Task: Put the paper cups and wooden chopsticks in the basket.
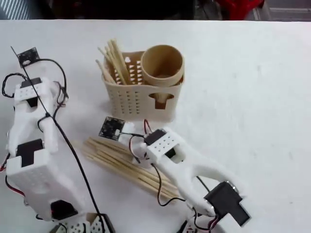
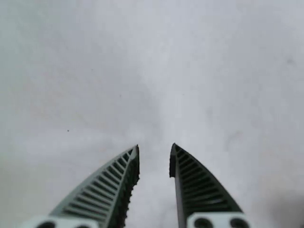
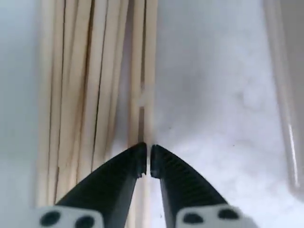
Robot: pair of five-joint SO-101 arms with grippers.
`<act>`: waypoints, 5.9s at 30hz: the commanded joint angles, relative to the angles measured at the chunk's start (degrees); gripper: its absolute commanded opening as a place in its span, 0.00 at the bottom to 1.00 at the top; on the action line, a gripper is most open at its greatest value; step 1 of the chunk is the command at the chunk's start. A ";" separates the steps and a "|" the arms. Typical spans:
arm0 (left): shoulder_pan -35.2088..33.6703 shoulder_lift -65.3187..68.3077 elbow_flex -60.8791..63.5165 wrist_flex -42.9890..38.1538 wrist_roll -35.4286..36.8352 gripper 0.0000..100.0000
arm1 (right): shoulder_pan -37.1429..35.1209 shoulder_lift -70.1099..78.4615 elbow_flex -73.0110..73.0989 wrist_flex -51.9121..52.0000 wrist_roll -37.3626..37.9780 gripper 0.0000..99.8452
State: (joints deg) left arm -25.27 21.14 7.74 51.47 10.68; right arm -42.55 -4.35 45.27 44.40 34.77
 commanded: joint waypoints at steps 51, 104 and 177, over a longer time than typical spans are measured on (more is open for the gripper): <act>0.75 -0.31 0.00 -0.79 -0.70 0.12 | -1.10 -12.09 1.85 6.46 2.55 0.18; 0.66 -0.31 -0.09 -0.88 -0.70 0.12 | -3.21 -35.03 -40.35 23.96 -10.64 0.02; 0.66 -0.31 0.35 -2.46 -0.70 0.12 | -1.27 -46.11 -25.85 -1.71 -12.22 0.02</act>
State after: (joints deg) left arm -25.27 21.14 8.26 50.07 10.68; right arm -43.52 -52.26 24.62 52.04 23.08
